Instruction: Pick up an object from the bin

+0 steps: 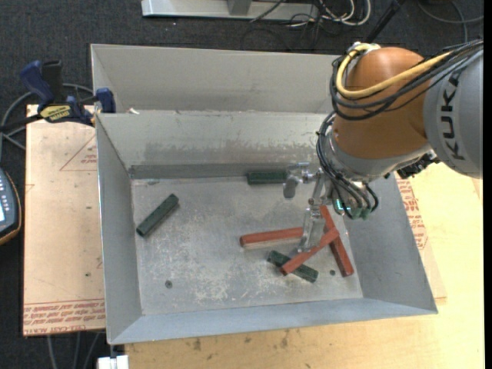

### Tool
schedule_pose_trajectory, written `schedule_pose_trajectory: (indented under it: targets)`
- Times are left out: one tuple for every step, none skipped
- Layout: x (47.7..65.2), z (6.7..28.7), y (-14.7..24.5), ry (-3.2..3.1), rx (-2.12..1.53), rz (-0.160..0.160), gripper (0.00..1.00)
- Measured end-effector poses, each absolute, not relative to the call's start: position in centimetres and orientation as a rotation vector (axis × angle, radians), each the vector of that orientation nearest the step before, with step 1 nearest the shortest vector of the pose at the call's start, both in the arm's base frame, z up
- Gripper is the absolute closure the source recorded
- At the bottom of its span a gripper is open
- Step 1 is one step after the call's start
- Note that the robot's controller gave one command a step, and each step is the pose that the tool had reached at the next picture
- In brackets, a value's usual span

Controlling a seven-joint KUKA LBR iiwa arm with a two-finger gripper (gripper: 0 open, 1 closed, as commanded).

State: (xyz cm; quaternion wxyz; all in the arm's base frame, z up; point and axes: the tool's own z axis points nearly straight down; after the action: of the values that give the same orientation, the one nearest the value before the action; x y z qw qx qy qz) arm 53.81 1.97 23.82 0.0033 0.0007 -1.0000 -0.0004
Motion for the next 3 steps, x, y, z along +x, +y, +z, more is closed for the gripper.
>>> schedule_pose_trajectory:
  targets:
    - [48.3,11.0,0.8,-3.031,0.814,-0.003,0.00]
    - [56.5,7.9,-1.4,-2.965,1.052,0.000,0.00]
    - [56.5,8.2,-1.3,-2.968,1.053,-0.002,1.00]
